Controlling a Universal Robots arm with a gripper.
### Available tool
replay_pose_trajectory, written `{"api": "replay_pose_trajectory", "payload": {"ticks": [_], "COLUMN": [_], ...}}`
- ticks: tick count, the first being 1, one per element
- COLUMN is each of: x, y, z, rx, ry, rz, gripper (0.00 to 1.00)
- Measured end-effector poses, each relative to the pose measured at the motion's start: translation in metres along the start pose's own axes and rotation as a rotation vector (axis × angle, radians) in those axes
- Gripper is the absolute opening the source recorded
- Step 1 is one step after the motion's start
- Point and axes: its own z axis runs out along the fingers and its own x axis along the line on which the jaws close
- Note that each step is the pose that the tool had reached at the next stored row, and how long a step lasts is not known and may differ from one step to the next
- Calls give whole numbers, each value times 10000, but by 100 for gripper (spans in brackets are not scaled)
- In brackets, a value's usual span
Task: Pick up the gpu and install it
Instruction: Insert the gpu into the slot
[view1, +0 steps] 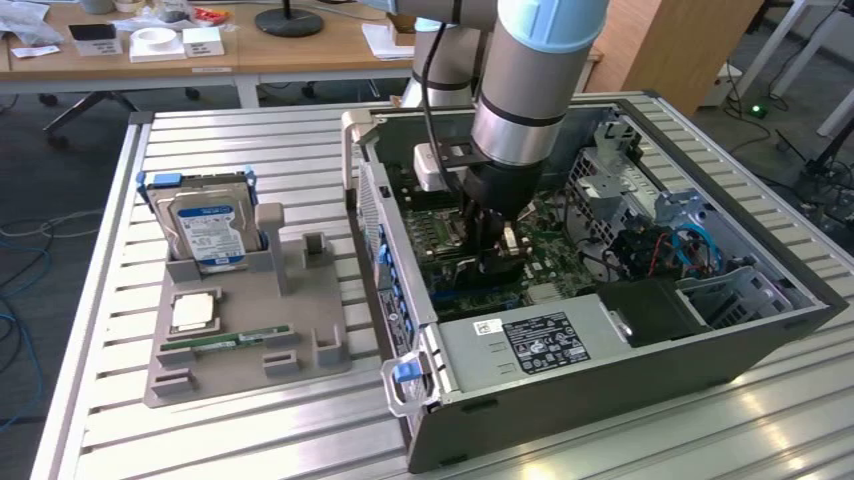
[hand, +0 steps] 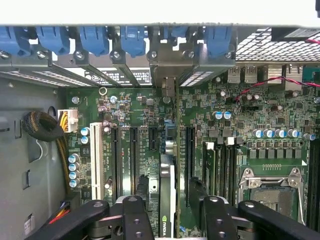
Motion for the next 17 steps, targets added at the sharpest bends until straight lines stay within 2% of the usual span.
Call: {"api": "replay_pose_trajectory", "payload": {"ticks": [4,11,17], "x": [-1,-5,-9], "y": [0,0,0], "z": [-64,-291,-485], "rx": [0,11,43], "ry": [1,0,-1], "rz": [0,-2,-1], "gripper": [45,45,45]}}
